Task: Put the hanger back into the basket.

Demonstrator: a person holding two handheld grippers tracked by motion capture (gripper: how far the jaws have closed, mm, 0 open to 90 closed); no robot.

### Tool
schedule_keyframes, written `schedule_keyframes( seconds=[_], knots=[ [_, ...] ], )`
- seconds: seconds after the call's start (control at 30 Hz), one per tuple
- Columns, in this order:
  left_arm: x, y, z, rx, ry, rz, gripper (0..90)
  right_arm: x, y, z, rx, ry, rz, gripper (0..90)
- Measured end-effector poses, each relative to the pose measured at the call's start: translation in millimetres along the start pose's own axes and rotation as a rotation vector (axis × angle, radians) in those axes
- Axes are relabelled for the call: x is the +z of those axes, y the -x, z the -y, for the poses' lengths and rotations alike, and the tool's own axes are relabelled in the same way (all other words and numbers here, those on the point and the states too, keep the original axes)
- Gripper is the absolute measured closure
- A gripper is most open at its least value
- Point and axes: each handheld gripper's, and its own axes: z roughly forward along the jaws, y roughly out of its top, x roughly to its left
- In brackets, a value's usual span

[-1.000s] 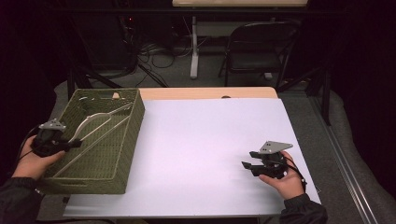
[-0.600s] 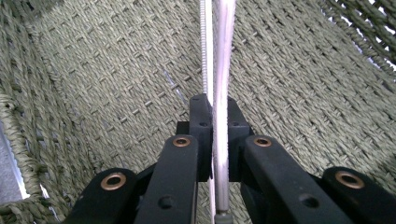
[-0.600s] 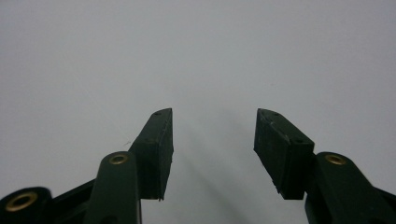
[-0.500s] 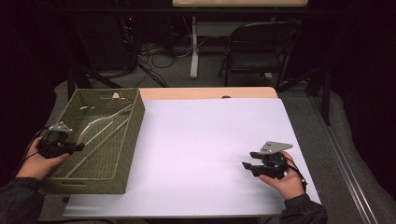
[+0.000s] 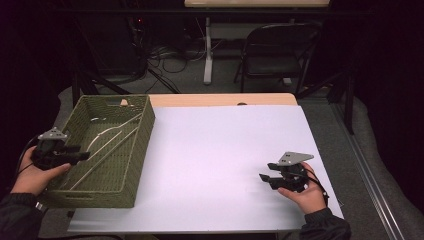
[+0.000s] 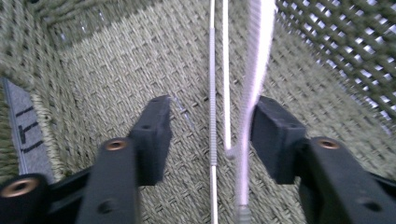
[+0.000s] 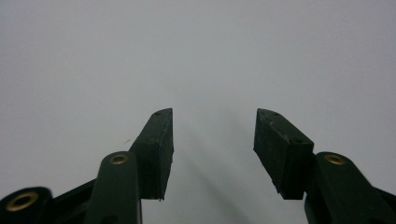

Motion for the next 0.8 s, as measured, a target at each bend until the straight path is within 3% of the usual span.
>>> schedule_keyframes(
  seconds=[0.13, 0.17, 0.3, 0.37, 0.4, 0.43, 0.5, 0.53, 0.57, 0.63, 0.67, 0.7, 0.73, 0.77, 0.8],
  knots=[
    [-19.8, 8.8, -1.6, 0.002, 0.094, 0.03, 42.3, -0.7, 0.4, 0.2, 0.004, 0.004, 0.005, 46.8],
    [-32.1, 16.3, -4.4, 0.014, 0.137, 0.036, 42.1, -1.0, 0.7, 0.1, 0.003, 0.004, 0.007, 46.8],
    [-48.3, 30.1, -10.1, 0.015, 0.196, 0.041, 41.8, -0.3, 0.4, -0.2, 0.002, 0.008, 0.007, 46.9],
    [-57.6, 46.9, -16.6, 0.014, 0.226, 0.054, 40.8, 0.3, -1.1, -0.9, -0.002, 0.004, 0.005, 46.9],
    [-57.6, 46.9, -16.6, 0.014, 0.226, 0.054, 40.0, 0.5, -1.2, -1.2, -0.005, 0.006, 0.006, 46.9],
    [-58.8, 60.9, -21.0, 0.028, 0.227, 0.054, 39.6, 0.6, -1.3, -1.3, -0.006, 0.007, 0.006, 46.9],
    [-59.6, 76.7, -25.1, 0.052, 0.23, 0.054, 39.6, 0.5, -1.5, -1.6, -0.006, 0.01, 0.006, 46.9],
    [-59.6, 76.7, -25.1, 0.052, 0.23, 0.054, 39.4, 0.1, -1.6, -1.7, -0.005, 0.013, 0.006, 46.9],
    [-61.5, 94.2, -28.9, 0.071, 0.255, 0.057, 39.0, -0.4, -1.6, -1.9, -0.006, 0.015, 0.006, 46.9],
    [-64.3, 114.0, -31.8, 0.086, 0.306, 0.077, 38.2, -1.9, -2.4, -2.1, -0.004, 0.023, 0.012, 46.9],
    [-64.3, 114.0, -31.8, 0.086, 0.306, 0.077, 37.9, -3.0, -3.1, -2.3, -0.003, 0.031, 0.013, 46.8],
    [-64.7, 124.9, -33.2, 0.098, 0.331, 0.1, 37.4, -4.5, -4.2, -2.6, 0.0, 0.033, 0.016, 46.7],
    [-64.0, 148.7, -35.2, 0.133, 0.369, 0.157, 37.4, -5.8, -5.2, -2.9, -0.001, 0.048, 0.017, 46.5],
    [-62.3, 160.6, -36.0, 0.16, 0.377, 0.187, 37.4, -7.6, -6.2, -3.3, -0.001, 0.06, 0.018, 46.3],
    [-62.3, 160.6, -36.0, 0.16, 0.377, 0.187, 37.4, -10.5, -7.0, -3.4, -0.002, 0.071, 0.023, 46.1]
  ],
)
